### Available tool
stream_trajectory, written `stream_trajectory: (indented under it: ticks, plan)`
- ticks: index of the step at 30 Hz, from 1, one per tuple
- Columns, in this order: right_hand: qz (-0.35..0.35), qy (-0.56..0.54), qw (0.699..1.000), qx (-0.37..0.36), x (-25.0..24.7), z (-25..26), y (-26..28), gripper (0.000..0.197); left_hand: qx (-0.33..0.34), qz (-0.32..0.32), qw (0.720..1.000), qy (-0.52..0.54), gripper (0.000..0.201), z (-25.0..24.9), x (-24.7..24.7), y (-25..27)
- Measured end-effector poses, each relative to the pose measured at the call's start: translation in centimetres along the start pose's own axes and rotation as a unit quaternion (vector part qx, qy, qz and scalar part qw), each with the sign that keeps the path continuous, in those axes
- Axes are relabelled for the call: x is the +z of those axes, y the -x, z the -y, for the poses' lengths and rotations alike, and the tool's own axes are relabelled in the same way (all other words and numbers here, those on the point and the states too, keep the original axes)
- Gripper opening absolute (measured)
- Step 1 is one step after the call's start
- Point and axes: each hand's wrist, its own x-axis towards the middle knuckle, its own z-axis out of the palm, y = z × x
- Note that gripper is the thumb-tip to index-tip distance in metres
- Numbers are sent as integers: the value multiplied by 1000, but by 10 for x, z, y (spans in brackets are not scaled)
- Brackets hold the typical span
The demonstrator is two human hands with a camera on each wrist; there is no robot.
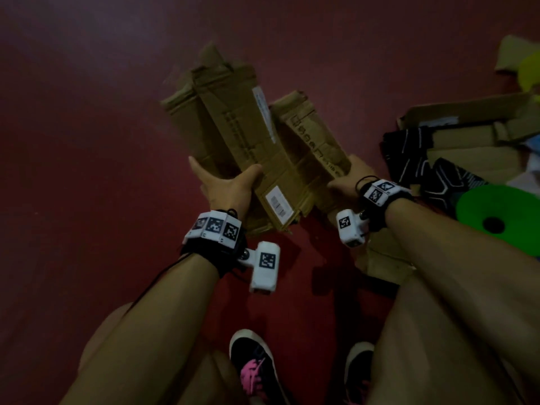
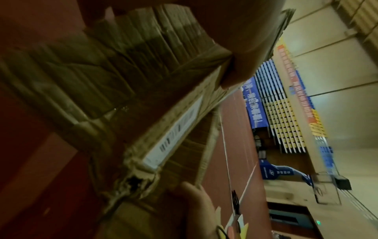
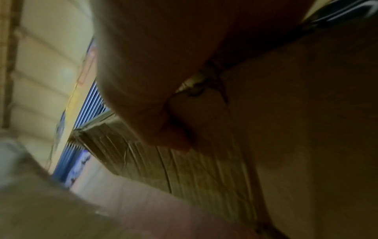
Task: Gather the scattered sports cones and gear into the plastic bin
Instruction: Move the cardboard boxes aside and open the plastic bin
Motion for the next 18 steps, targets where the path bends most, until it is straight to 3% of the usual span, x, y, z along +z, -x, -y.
stream_trajectory:
  ticks: [3, 6, 9, 14, 18]
  plan:
    - [-24, -109, 993, 26, -38, 9, 43, 50, -19, 26, 999, -27, 138, -16, -6, 25]
    - [-11, -177, 983, 54, -91, 38, 112, 49, -8, 67, 994, -83, 132, -63, -24, 66]
    - [-1, -186, 980, 65, -145, 75, 186, 60, 13, 106, 990, -92, 127, -124, -50, 110]
    - [-21, -211, 976, 53, -260, 143, 322, 67, -21, 177, 982, -60, 138, -248, -102, 195]
    - [-56, -196, 977, 64, -345, 190, 416, 94, 5, 236, 969, -72, 145, -340, -119, 274]
